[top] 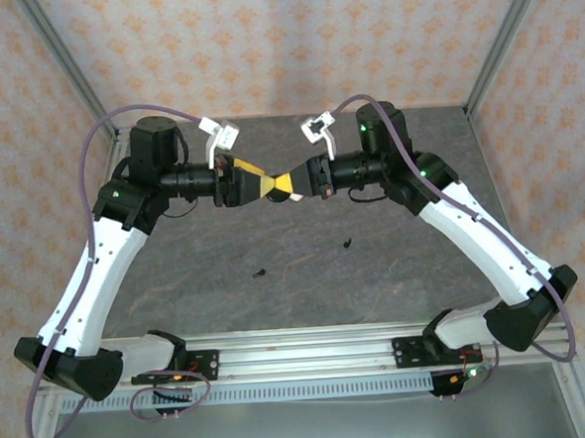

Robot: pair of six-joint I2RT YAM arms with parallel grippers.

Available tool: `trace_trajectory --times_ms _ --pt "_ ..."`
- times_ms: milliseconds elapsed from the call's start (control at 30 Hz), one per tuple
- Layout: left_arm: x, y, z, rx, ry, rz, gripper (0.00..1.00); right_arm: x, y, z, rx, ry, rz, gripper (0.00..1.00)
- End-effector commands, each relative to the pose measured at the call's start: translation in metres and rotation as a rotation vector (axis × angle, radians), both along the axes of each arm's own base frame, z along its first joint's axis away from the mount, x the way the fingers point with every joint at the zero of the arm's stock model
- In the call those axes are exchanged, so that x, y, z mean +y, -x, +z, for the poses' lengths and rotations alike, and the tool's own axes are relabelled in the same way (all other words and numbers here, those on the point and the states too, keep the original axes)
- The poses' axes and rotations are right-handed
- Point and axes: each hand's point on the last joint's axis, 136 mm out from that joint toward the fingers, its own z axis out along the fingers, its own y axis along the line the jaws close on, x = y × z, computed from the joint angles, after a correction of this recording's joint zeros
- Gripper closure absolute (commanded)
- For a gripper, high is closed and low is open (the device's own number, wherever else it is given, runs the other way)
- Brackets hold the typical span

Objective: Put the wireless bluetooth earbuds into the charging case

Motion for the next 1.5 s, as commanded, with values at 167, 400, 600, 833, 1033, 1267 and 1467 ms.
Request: trace_trajectory --times_ms 167,400,600,833,1033,1267,1467 --pt "-0.009 0.006 0.017 -0.065 0.131 0.025 0.42 -0.004 -0.008 0.028 -0.081 -0.093 -0.059 0.97" --pt "-0.017 0.005 0.007 -0.041 0.119 0.007 0.54 -0.001 -0.011 0.032 -0.069 -0.118 -0.051 0.97" --pt "-0.017 0.003 0.007 -0.056 0.099 0.009 0.75 -0.003 -0.01 0.029 -0.056 -0.114 -0.04 0.97" --pt "-0.015 0.0 0.005 -0.116 0.076 0.03 1.0 -0.014 -0.019 0.029 -0.012 -0.136 -0.08 0.85" --pt "-0.013 0.001 0.011 -0.197 0.089 0.036 1.0 -0.019 -0.035 0.007 0.068 -0.1 -0.136 0.72" --pt "-0.008 0.005 0.008 -0.239 0.068 0.057 1.0 -0.024 -0.053 -0.025 0.149 -0.024 -0.225 0.68" --pt "-0.002 0.007 0.006 -0.26 0.067 0.096 1.0 -0.025 -0.056 -0.033 0.183 -0.007 -0.239 0.65"
